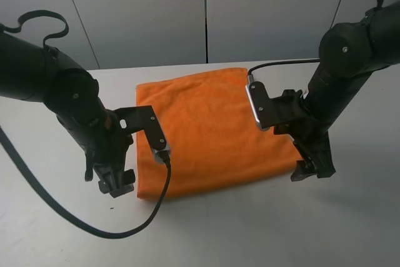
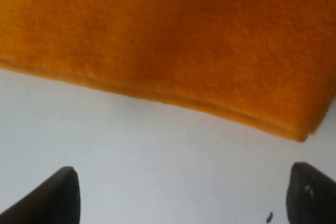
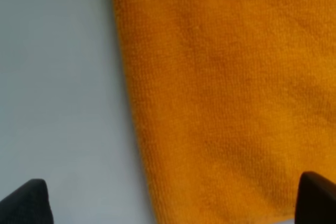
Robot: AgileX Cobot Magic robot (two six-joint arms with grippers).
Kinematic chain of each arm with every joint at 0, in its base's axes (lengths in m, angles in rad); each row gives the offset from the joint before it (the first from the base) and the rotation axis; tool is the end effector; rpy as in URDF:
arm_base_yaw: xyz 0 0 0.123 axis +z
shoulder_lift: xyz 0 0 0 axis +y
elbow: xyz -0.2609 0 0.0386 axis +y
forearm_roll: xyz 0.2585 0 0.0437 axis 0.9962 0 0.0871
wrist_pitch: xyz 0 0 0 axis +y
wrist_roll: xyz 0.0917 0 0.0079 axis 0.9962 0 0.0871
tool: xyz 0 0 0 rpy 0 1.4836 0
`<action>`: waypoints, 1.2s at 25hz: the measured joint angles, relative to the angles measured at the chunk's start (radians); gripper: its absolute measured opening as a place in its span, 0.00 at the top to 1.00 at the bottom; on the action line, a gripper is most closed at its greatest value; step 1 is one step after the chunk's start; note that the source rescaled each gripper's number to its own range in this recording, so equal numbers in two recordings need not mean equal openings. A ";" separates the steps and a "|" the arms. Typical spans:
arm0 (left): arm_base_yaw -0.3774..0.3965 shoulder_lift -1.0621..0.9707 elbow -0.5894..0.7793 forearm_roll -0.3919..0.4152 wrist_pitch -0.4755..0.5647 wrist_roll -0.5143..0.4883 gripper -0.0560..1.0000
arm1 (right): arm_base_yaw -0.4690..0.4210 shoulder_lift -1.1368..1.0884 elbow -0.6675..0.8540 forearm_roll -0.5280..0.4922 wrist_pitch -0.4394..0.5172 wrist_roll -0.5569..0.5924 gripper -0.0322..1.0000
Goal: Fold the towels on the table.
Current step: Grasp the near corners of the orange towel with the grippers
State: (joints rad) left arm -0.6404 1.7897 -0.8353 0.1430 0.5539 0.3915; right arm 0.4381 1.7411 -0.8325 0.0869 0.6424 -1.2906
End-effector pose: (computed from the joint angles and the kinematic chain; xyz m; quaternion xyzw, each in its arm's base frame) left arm 0.2394 -0.1698 0.0929 0.5410 0.8367 0.0324 0.0792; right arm 0.2565 0.1255 0.1052 -0.7372 0.6730 0.0033 0.0602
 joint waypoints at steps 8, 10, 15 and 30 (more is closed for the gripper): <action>-0.097 0.000 0.035 0.040 -0.082 -0.021 0.00 | 0.000 0.012 0.000 0.000 -0.026 0.002 0.00; -0.099 0.000 0.035 0.070 -0.088 -0.050 0.00 | 0.000 0.012 0.000 0.000 -0.028 0.002 0.00; -0.100 0.038 0.035 0.120 -0.092 -0.107 0.00 | 0.000 0.026 0.000 -0.058 -0.028 0.024 0.00; -0.172 0.059 0.035 0.134 -0.138 -0.176 0.00 | 0.000 0.055 0.000 -0.125 -0.028 0.073 0.00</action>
State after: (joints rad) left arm -0.8128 1.8485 -0.8004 0.2774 0.4159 0.2152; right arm 0.4381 1.7962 -0.8325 -0.0385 0.6142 -1.2177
